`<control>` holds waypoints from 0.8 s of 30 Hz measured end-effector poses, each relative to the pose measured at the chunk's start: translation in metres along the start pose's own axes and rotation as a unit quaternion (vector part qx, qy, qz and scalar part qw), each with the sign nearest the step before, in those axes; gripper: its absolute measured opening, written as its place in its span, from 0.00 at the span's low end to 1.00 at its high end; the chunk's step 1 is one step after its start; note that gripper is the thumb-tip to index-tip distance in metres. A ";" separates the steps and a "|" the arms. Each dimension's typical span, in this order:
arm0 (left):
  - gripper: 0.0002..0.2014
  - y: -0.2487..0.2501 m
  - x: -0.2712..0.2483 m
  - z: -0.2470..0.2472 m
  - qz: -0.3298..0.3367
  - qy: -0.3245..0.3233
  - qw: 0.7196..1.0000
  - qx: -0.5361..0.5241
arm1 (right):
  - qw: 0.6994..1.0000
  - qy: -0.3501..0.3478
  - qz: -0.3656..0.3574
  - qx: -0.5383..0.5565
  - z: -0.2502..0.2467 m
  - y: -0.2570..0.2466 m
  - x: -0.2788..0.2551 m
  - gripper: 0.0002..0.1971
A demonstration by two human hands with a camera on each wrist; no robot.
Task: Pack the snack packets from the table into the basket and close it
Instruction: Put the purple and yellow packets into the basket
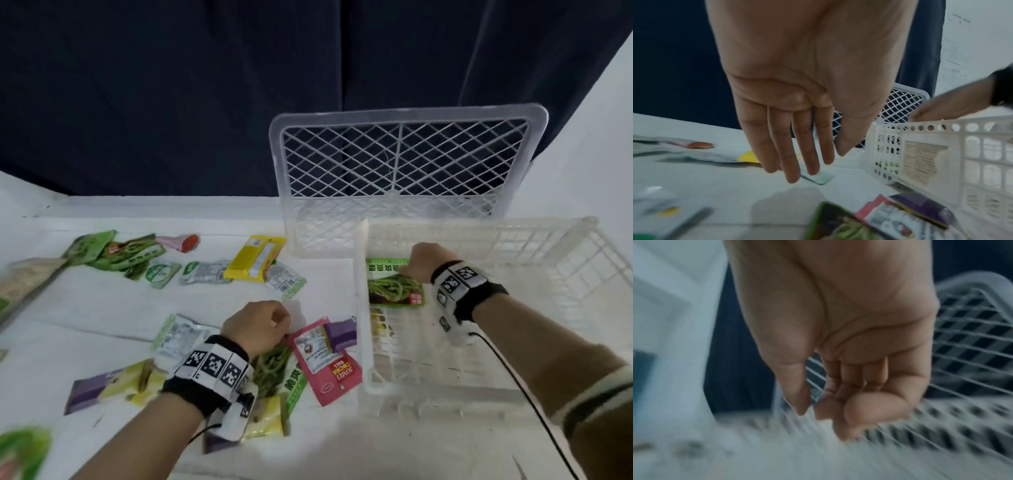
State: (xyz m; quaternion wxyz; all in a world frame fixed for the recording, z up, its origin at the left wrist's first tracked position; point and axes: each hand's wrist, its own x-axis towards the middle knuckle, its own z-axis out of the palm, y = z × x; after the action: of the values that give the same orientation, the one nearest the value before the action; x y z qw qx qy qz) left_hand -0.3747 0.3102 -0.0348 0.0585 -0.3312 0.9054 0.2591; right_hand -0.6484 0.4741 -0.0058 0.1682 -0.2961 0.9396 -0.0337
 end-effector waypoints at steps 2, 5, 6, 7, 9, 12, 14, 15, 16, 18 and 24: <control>0.10 -0.025 -0.015 -0.008 -0.015 0.020 1.000 -0.018 | 0.995 0.022 -0.075 0.058 -0.022 -0.024 -0.032 0.16; 0.08 -0.072 -0.038 -0.023 -0.042 0.047 0.997 -0.036 | 0.970 0.054 -0.183 0.151 -0.043 -0.075 -0.093 0.12; 0.07 -0.088 -0.046 -0.028 -0.055 0.053 0.996 -0.045 | 0.959 0.056 -0.212 0.177 -0.043 -0.094 -0.113 0.11; 0.06 -0.105 -0.053 -0.035 -0.067 0.056 0.995 -0.052 | 0.950 0.057 -0.235 0.200 -0.039 -0.114 -0.130 0.11; 0.05 -0.140 -0.067 -0.049 -0.075 0.052 0.994 -0.057 | 0.939 0.048 -0.265 0.214 -0.020 -0.157 -0.154 0.11; 0.11 -0.194 -0.085 -0.068 -0.073 0.031 0.996 -0.044 | 0.942 0.035 -0.279 0.183 0.030 -0.218 -0.162 0.09; 0.19 -0.230 -0.095 -0.080 -0.071 0.021 0.997 -0.027 | 0.947 0.007 -0.277 0.159 0.071 -0.253 -0.156 0.07; 0.21 -0.247 -0.100 -0.084 -0.068 0.019 0.997 -0.021 | 0.951 -0.014 -0.273 0.142 0.092 -0.269 -0.153 0.06; 0.22 -0.263 -0.105 -0.087 -0.060 0.020 0.998 -0.020 | 0.955 -0.029 -0.266 0.125 0.111 -0.283 -0.150 0.06; 0.22 -0.289 -0.109 -0.089 -0.020 0.016 0.999 -0.024 | 0.966 -0.035 -0.237 0.092 0.141 -0.303 -0.148 0.09; 0.24 -0.314 -0.111 -0.070 0.098 -0.016 0.992 -0.083 | 0.980 -0.080 -0.167 0.074 0.174 -0.329 -0.168 0.23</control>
State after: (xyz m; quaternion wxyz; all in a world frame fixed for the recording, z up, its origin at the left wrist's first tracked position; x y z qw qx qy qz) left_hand -0.0864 0.1347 -0.0797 0.0193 -0.2403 0.9077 0.3433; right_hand -0.2812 0.3053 -0.0666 0.2564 -0.4372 0.8554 -0.1071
